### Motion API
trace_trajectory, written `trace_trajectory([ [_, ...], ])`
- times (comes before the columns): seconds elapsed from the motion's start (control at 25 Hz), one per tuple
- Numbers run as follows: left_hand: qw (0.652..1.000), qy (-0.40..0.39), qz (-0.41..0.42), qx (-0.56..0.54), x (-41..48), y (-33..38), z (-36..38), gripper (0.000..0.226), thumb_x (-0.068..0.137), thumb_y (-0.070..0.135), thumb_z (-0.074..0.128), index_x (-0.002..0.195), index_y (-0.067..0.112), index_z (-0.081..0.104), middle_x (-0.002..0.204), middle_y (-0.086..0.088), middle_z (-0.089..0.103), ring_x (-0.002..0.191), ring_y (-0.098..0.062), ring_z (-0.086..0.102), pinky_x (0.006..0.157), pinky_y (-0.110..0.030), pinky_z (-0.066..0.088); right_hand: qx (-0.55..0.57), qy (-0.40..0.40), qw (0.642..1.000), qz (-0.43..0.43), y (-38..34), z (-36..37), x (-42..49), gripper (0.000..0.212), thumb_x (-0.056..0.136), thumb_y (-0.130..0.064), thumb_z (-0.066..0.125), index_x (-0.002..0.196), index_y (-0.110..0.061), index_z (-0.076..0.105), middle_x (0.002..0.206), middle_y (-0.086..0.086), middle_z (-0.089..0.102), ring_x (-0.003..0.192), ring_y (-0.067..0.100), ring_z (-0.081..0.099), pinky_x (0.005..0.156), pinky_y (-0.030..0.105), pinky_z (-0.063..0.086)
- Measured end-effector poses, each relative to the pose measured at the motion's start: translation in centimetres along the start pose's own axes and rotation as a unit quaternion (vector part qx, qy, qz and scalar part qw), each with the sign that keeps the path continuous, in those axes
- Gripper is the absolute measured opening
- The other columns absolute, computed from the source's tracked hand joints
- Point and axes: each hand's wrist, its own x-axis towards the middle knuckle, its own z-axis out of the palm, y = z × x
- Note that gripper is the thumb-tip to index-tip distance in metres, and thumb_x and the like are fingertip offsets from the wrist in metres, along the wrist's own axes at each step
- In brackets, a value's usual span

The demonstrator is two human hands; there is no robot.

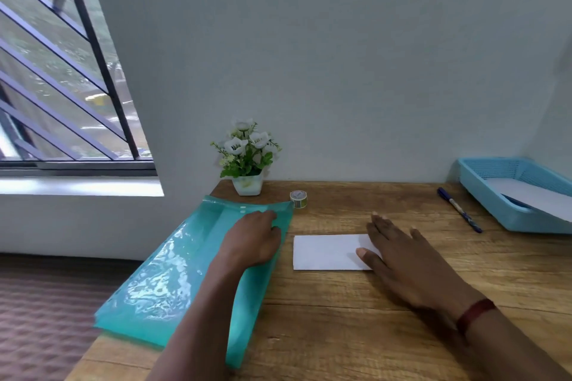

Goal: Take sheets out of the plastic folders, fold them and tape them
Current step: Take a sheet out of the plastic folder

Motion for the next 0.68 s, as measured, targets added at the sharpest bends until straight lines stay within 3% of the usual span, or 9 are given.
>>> trace_trajectory([
  [0.12, 0.999, -0.021, -0.024, 0.005, 0.7, -1.7, 0.9, 0.04, 0.096, 0.026, 0.041, 0.134, 0.017, 0.051, 0.14, -0.007, 0.051, 0.129, -0.024, 0.046, 0.113, -0.045, 0.033, 0.005, 0.016, 0.998, -0.068, -1.1, 0.3, -0.3, 0.079, 0.088, -0.063, 0.001, 0.155, -0.021, 0.004, 0.163, -0.005, -0.002, 0.148, 0.006, -0.002, 0.121, 0.037, 0.002],
  [0.24, 1.0, -0.02, -0.02, 0.008, 0.9, -2.6, 2.2, 0.045, 0.099, 0.032, 0.037, 0.142, 0.022, 0.042, 0.154, -0.007, 0.035, 0.141, -0.025, 0.032, 0.118, -0.052, 0.021, 0.027, 0.016, 0.994, -0.106, -1.6, 0.4, -0.3, 0.094, 0.073, -0.068, -0.012, 0.155, -0.023, 0.003, 0.162, -0.007, -0.004, 0.148, 0.003, -0.003, 0.12, 0.032, 0.0],
  [0.44, 0.998, -0.029, -0.031, 0.042, 0.6, -3.0, 3.4, 0.056, 0.103, 0.041, 0.023, 0.156, 0.024, 0.01, 0.165, -0.004, 0.0, 0.151, -0.023, -0.004, 0.122, -0.05, 0.0, 0.06, 0.04, 0.99, -0.122, -1.4, 0.4, -0.3, 0.094, 0.073, -0.068, -0.013, 0.155, -0.026, 0.005, 0.162, -0.011, -0.001, 0.143, -0.005, -0.004, 0.119, 0.028, -0.004],
  [0.68, 0.997, -0.049, -0.015, 0.062, -1.3, -3.4, 3.2, 0.058, 0.103, 0.042, 0.02, 0.156, 0.025, 0.004, 0.164, -0.005, -0.005, 0.151, -0.023, -0.008, 0.122, -0.05, -0.003, 0.068, 0.056, 0.985, -0.15, -2.1, 0.6, -0.6, 0.091, 0.076, -0.07, -0.011, 0.154, -0.03, 0.015, 0.161, -0.014, 0.011, 0.144, -0.006, 0.005, 0.119, 0.023, -0.001],
])
